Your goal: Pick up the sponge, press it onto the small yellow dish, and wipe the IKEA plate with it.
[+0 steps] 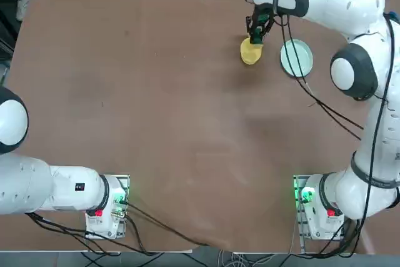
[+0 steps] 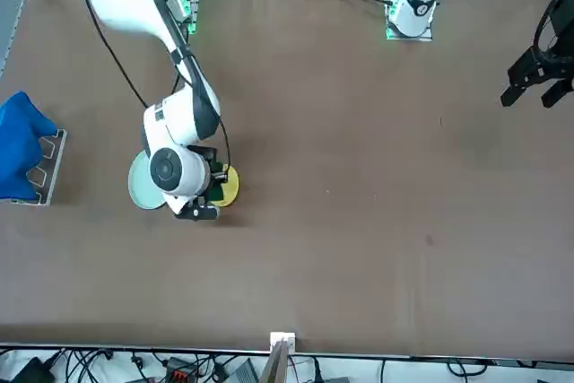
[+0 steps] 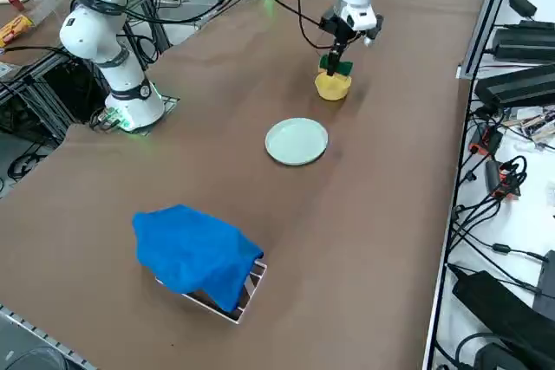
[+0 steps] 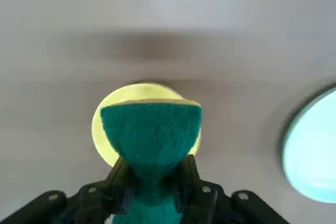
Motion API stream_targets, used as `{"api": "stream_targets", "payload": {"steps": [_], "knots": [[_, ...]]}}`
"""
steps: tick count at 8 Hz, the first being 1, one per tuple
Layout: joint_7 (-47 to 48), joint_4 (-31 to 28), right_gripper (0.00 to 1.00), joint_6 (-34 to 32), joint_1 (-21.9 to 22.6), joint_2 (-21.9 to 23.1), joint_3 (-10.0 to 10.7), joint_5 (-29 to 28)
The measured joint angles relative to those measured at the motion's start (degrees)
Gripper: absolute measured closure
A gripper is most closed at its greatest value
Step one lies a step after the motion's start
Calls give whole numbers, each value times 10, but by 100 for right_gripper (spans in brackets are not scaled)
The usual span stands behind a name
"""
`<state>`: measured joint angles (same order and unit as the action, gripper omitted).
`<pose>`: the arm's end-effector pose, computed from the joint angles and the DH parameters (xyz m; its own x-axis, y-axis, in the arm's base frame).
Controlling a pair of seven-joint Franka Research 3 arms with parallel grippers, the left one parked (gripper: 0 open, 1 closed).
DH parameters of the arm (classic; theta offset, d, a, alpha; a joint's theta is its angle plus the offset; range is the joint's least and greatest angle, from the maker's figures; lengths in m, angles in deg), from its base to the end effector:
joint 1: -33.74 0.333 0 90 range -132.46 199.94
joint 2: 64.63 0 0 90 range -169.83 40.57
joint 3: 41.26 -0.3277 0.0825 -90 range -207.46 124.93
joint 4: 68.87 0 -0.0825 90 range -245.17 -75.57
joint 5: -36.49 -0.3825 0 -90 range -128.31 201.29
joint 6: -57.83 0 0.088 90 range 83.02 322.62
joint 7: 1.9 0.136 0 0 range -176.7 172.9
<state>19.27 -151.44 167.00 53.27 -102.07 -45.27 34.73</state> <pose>0.6418 0.2747 0.2741 0.9797 0.0175 -0.1996 0.0185 -0.9998 0.0032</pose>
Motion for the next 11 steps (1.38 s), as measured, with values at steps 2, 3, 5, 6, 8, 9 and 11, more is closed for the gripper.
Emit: {"api": "stream_targets", "payload": {"steps": [2, 3, 5, 6, 8, 9, 11], "knots": [[-42, 0, 60, -18, -1, 21, 23, 4], [-66, -1, 60, -27, -3, 28, 36, 4], [-98, -13, 60, -30, -5, 34, 58, 4], [-109, -22, 60, -30, -7, 35, 67, 4], [-133, -42, 60, -27, -18, 37, 78, 5], [-144, -56, 60, -20, -27, 42, 80, 5], [-167, -102, 60, 24, -44, 59, 81, 5]]}}
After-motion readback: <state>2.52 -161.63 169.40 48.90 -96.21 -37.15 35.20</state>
